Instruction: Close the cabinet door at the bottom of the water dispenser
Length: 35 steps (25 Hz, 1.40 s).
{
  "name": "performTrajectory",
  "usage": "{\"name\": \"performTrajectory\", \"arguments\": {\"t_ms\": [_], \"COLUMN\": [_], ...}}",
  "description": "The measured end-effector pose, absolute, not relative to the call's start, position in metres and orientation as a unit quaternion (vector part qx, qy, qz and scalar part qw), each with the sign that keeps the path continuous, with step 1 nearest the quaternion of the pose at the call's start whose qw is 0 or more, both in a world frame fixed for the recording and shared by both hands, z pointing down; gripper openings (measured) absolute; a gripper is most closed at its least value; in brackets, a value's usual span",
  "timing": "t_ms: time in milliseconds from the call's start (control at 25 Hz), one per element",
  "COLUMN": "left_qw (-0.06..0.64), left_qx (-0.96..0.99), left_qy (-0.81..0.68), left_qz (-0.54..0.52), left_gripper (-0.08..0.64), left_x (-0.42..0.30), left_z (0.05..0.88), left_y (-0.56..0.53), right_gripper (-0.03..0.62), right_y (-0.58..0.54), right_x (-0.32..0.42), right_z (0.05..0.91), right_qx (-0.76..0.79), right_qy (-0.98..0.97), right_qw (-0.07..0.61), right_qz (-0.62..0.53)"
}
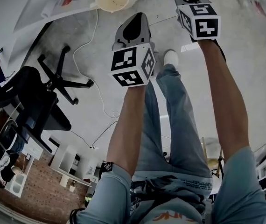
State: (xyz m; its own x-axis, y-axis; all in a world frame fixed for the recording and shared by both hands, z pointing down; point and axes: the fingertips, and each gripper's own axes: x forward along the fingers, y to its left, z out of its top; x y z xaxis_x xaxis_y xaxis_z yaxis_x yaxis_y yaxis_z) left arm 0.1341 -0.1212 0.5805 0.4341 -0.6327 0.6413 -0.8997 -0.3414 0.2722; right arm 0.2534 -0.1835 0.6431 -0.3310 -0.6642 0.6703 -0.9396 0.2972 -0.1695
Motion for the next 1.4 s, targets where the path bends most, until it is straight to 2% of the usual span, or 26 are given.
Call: {"name": "performTrajectory", "arguments": {"t_ms": [720, 1120, 1400], "left_qw": [0.271, 0.217, 0.213], "left_qx": [0.801, 0.812, 0.831], "left_qy": [-0.498, -0.515, -0.498], "left_qz": [0.191, 0.171, 0.124], "left_gripper": [0.02, 0.02, 0.02], "left_x": [0.105, 0.066, 0.033], "left_z": [0.526, 0.439, 0.371], "left_y": [-0.092, -0.082, -0.062], "right_gripper": [0.031, 0.028, 0.028], "right_y": [-0.1, -0.076, -0.059], "right_x": [0.212, 0.158, 0.124], "right_z": [0.556, 0.461, 0.396], "right_qx": [0.51, 0.453, 0.452], "right_qy": [-0.796, -0.843, -0.849], "right_qw": [0.18, 0.151, 0.122], "right_qz": [0.272, 0.249, 0.247]}}
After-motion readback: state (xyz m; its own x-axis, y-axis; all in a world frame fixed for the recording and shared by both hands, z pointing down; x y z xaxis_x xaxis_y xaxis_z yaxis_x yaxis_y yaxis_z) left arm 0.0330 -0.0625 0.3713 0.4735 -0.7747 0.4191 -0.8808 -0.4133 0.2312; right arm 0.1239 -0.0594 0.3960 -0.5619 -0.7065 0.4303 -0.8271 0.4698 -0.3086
